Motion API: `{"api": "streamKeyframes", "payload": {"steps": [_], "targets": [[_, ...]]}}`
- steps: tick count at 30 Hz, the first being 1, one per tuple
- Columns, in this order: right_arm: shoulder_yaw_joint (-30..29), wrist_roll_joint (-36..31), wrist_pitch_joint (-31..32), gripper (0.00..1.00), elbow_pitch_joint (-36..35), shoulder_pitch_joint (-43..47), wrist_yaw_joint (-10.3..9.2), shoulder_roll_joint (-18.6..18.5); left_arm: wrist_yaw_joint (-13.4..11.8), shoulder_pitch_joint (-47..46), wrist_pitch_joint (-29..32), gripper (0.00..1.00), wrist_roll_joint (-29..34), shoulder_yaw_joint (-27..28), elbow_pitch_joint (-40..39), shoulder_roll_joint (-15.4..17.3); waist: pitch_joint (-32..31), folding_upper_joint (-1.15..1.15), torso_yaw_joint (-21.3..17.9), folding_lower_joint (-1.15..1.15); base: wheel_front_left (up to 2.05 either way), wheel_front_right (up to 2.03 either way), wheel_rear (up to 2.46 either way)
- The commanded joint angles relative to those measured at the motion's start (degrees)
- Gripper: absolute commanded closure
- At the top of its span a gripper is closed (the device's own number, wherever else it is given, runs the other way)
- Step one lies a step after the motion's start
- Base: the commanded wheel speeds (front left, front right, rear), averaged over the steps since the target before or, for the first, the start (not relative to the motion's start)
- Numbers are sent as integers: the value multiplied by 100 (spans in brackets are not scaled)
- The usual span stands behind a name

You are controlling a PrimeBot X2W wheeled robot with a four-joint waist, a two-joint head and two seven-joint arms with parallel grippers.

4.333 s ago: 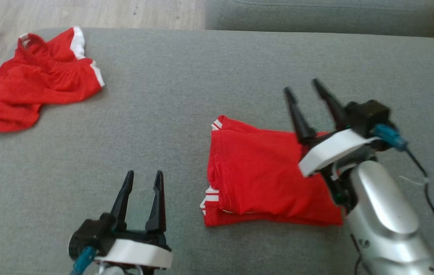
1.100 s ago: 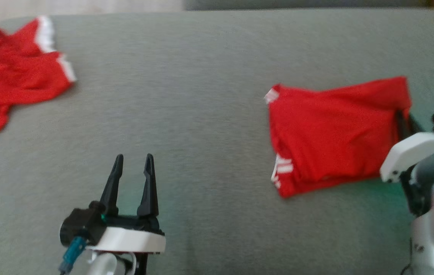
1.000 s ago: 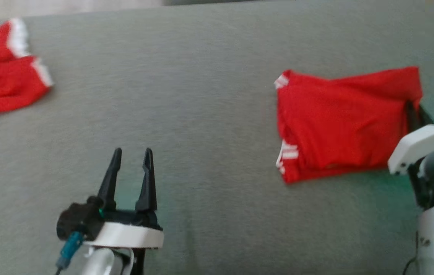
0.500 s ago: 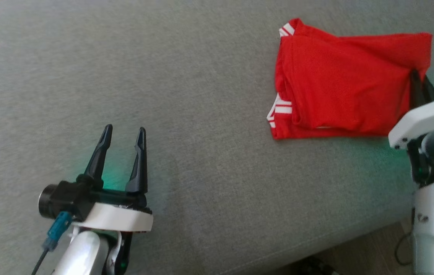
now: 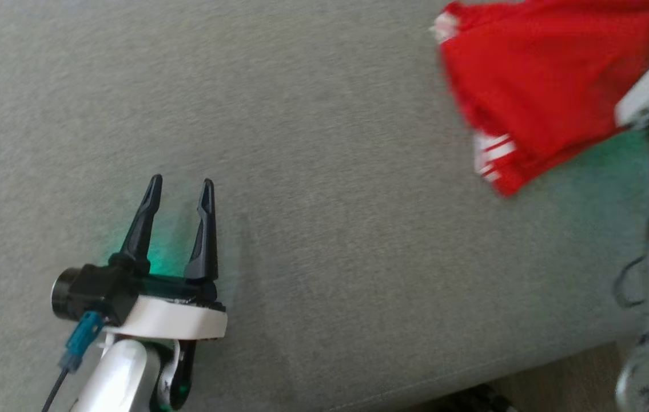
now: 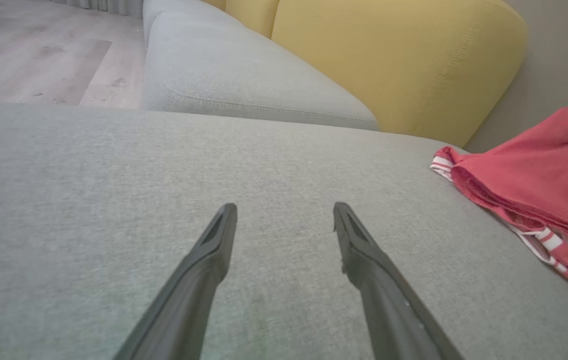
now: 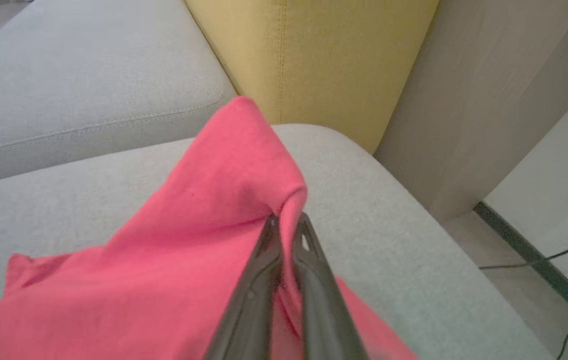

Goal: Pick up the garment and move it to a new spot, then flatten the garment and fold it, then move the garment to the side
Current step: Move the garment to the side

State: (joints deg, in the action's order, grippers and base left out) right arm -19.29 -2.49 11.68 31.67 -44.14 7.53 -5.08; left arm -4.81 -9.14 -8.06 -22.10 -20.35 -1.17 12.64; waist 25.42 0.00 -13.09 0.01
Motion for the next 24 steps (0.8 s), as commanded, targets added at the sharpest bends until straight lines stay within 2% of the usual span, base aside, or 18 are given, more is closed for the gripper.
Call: {"api": "streamKeyframes", "payload": {"steps": [1,6,10,11,12,17,24], "targets": [[-38,-90,16,100,-115,-270,-4,-230,-34,-156,-15,0,69,168,-231,93,123,0,162,-1,0,0,0],[-619,-398,-43,100,183,-628,-4,-730,-53,-182,-42,0,67,158,-284,92,273,0,432,-1,0,0,0],[-965,-654,-247,100,221,-800,-4,-925,-55,-219,-79,0,57,152,-283,88,373,0,560,-1,0,0,0],[-1025,-707,-396,79,210,-831,-4,-938,-55,-227,-89,0,54,149,-277,85,388,0,580,-1,0,0,0],[-1041,-776,-547,0,217,-848,-4,-943,-53,-233,-99,0,51,145,-269,85,400,0,596,-1,0,0,0],[-1213,-991,-1033,0,457,-964,-4,-841,-34,-294,-133,0,40,98,-170,58,366,0,683,-1,0,0,0],[-1009,-1081,-1307,0,645,-952,-4,-540,-47,-296,-262,0,-33,93,11,-26,32,0,854,-1,0,0,0]]}}
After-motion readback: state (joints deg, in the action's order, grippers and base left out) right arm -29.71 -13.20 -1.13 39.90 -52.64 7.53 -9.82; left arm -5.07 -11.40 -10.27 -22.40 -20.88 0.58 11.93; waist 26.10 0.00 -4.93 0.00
